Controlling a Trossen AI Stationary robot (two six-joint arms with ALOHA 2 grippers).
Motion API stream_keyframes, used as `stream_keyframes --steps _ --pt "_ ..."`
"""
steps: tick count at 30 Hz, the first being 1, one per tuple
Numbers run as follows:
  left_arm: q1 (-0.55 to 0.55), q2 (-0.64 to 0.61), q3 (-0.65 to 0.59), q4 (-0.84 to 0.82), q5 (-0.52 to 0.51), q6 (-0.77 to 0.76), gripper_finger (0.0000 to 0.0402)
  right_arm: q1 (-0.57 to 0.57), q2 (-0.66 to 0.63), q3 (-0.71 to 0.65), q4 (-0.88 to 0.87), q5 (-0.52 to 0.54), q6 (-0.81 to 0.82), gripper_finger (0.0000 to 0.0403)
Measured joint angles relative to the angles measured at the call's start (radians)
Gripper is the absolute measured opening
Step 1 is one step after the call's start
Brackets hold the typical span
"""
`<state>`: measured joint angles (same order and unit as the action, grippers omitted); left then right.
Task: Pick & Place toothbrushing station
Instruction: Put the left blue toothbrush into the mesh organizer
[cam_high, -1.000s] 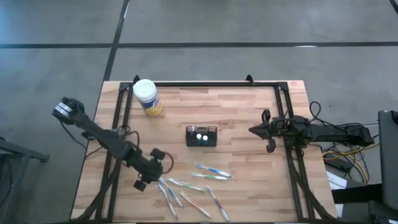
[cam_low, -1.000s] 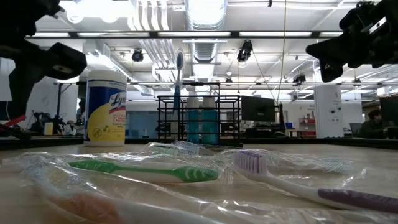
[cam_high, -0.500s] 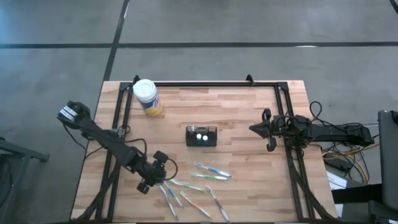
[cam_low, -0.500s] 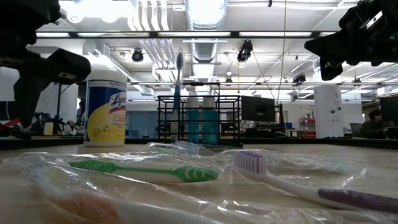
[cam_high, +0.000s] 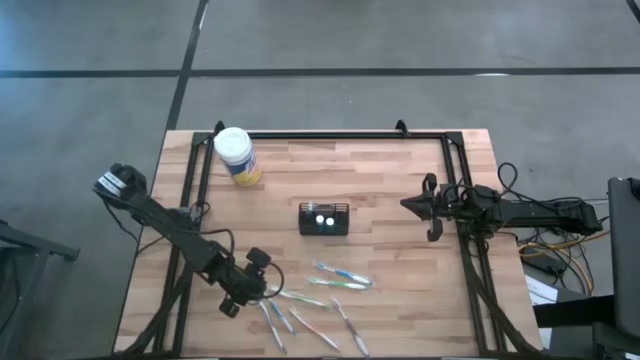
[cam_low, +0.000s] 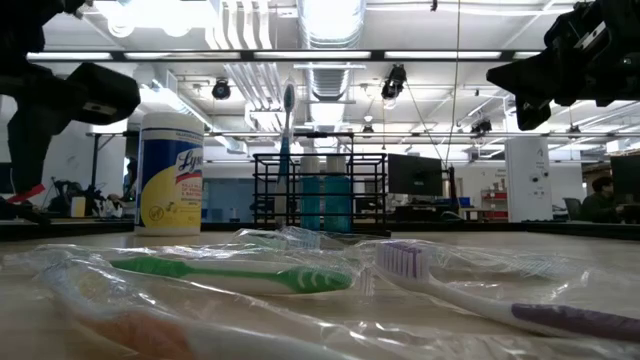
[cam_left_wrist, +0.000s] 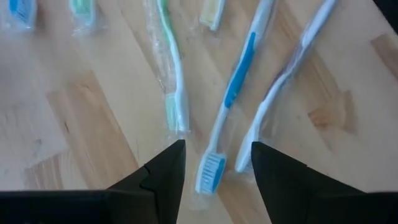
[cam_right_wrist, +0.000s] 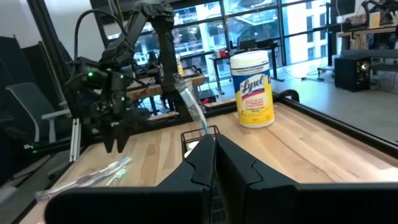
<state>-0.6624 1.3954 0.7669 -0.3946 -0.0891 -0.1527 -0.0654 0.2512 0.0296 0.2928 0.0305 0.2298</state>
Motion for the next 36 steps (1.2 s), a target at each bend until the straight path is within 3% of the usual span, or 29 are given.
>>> stream_keyframes --steps 10,25,36 --pt "-0.007 -0.001 0.032 -0.004 0.027 -0.021 0.0188 0.000 0.001 0.000 0.003 0.000 0.012 0.0012" --pt "-0.008 0.141 0.030 -0.011 0.066 -0.003 0.0186 0.000 0.073 0.000 -0.002 -0.002 0.037 0.0012" --pt "-0.007 0.124 0.030 -0.021 0.052 0.008 0.0186 0.000 0.092 0.010 0.003 -0.004 0.007 0.0012"
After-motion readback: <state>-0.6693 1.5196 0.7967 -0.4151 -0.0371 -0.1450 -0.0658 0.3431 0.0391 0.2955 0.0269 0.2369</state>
